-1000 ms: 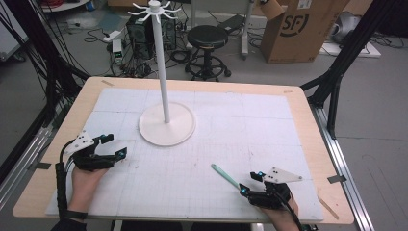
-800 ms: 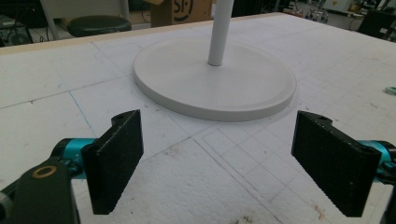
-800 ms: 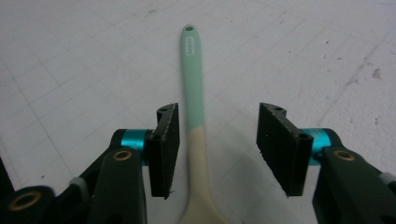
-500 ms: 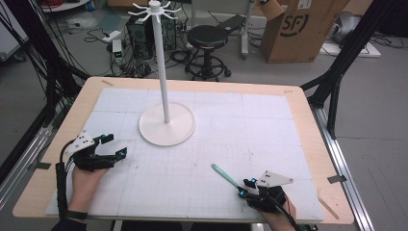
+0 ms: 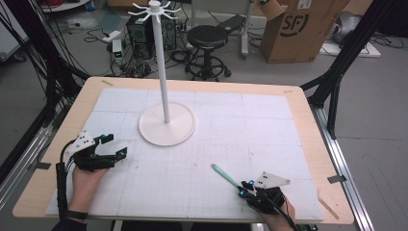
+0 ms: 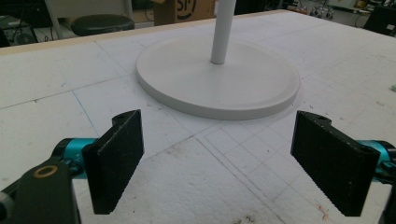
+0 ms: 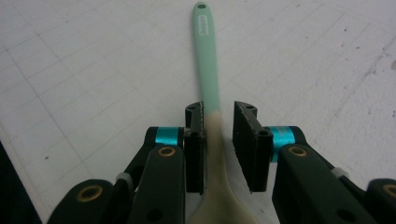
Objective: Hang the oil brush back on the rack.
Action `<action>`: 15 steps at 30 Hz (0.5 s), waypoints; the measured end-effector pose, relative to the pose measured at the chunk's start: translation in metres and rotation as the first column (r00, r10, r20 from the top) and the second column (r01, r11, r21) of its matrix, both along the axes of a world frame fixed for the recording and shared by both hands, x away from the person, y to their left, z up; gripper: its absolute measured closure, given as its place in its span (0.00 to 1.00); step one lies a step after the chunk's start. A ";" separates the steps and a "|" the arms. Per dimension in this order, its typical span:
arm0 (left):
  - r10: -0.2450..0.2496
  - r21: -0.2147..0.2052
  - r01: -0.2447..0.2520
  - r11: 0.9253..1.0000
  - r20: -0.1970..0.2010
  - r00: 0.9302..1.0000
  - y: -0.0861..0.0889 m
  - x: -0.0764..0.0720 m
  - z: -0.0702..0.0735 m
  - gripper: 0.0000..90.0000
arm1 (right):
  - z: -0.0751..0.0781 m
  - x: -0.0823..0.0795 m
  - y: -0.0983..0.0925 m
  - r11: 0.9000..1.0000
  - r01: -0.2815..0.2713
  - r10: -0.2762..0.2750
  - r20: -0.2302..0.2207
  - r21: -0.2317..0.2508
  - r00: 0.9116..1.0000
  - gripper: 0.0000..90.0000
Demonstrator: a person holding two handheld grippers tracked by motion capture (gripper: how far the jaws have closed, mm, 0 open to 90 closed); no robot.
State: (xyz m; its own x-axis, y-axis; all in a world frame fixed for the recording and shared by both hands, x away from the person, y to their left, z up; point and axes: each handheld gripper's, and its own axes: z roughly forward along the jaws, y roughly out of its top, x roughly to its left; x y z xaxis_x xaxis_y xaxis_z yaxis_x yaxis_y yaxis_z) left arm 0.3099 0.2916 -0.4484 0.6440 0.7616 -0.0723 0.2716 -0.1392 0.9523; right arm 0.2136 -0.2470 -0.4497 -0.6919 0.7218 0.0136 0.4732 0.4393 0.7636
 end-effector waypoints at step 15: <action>-0.004 0.005 0.004 1.000 0.002 1.000 0.000 0.000 0.000 0.20 | 0.004 0.003 0.002 1.000 0.024 -0.024 -0.055 0.007 0.998 0.91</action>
